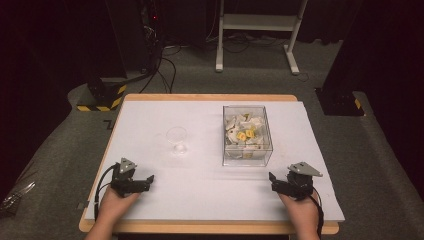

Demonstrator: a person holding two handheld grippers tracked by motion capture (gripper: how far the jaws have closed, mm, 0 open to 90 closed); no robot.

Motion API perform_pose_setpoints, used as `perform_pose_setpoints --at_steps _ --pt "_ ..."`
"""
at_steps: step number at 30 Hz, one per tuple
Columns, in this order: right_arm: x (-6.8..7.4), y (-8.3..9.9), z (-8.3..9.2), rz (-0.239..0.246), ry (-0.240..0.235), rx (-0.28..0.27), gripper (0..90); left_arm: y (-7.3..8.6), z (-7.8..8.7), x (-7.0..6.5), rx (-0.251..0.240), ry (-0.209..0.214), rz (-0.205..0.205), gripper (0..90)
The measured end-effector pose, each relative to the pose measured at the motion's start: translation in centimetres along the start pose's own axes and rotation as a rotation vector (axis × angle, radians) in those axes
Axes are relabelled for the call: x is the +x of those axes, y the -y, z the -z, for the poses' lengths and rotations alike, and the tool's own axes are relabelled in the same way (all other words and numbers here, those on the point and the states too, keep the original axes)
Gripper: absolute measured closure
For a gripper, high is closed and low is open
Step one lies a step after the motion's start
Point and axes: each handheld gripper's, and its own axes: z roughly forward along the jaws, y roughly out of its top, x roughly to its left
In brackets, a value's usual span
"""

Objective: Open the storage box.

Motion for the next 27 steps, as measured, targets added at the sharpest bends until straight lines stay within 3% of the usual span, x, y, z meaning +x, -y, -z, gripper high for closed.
perform_pose_setpoints --at_steps 27 --pt "2.9 -1.0 0.3 0.049 -0.067 -0.031 14.4 0.0 0.0 0.0 0.000 0.002 0.000 9.7"
